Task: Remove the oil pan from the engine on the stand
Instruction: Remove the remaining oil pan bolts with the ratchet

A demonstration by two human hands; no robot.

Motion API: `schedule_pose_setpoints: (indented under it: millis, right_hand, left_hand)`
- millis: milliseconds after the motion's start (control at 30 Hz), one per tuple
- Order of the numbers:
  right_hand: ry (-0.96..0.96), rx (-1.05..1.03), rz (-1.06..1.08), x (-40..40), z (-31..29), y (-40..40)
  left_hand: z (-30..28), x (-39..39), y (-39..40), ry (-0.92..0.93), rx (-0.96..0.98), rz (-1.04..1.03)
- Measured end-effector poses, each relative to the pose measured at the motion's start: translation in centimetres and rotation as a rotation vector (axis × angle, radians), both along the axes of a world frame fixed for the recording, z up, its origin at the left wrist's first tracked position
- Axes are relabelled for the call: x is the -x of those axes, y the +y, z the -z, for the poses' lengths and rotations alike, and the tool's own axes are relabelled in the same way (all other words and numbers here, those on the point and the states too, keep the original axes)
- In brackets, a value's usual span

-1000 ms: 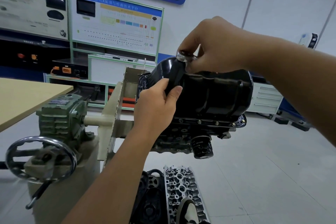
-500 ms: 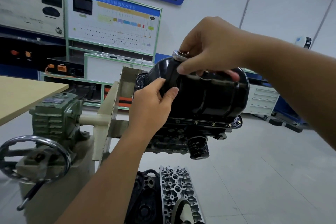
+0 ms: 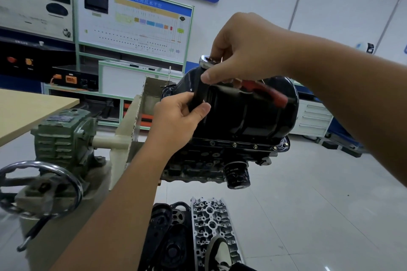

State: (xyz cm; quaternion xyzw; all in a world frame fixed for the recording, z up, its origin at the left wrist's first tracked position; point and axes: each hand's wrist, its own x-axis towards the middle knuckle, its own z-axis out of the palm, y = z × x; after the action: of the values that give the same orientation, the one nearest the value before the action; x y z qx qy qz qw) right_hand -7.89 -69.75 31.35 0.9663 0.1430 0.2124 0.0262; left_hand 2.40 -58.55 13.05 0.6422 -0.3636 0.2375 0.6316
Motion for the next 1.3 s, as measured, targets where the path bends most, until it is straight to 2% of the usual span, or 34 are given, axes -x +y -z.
schedule_pose_setpoints:
  millis: [100,233,367,500,600,733,900,967,1067,1100,1200,1300]
  right_hand:
    - [0.004,0.05,0.004,0.1,0.2,0.5]
    - [-0.004,0.185,-0.033,0.9,-0.1,0.9]
    - [-0.08,0.253,-0.008,0.8,0.2,1.3]
    - [-0.03,0.132,0.079,0.6,0.0,1.3]
    - [0.059,-0.013,0.067,0.6,0.2,1.0]
    - [0.008,0.172,0.048,0.8,0.0,0.9]
    - [-0.099,0.252,0.054,0.9,0.5,0.6]
    - [-0.042,0.186,0.101,0.9,0.4,0.6]
    - [0.125,-0.095,0.14,0.9,0.2,0.4]
    - [0.137,-0.112,0.121,0.9,0.2,0.3]
    - [0.042,0.146,0.035,0.7,0.1,0.6]
    - [0.026,0.227,0.0,1.1,-0.1,1.3]
  left_hand:
    - [-0.2,0.1,0.0,0.019,0.017,0.019]
    - [-0.2,0.2,0.2,0.043,0.023,0.175]
    - [-0.2,0.0,0.0,0.031,0.021,0.1]
    - [0.0,0.2,-0.5,0.001,0.044,-0.039]
    - [-0.1,0.3,-0.7,0.004,0.047,-0.016]
    - [0.1,0.2,0.2,0.0,0.052,0.2]
    - [0.2,0.0,-0.3,-0.053,0.028,0.033]
    - [0.4,0.1,-0.5,-0.087,0.024,-0.052]
    - [0.4,0.4,-0.7,-0.097,0.052,-0.152]
    - [0.4,0.4,-0.7,-0.089,0.069,-0.152]
    - [0.4,0.2,-0.4,-0.092,0.049,-0.048]
    - [0.6,-0.1,0.0,-0.125,-0.012,0.013]
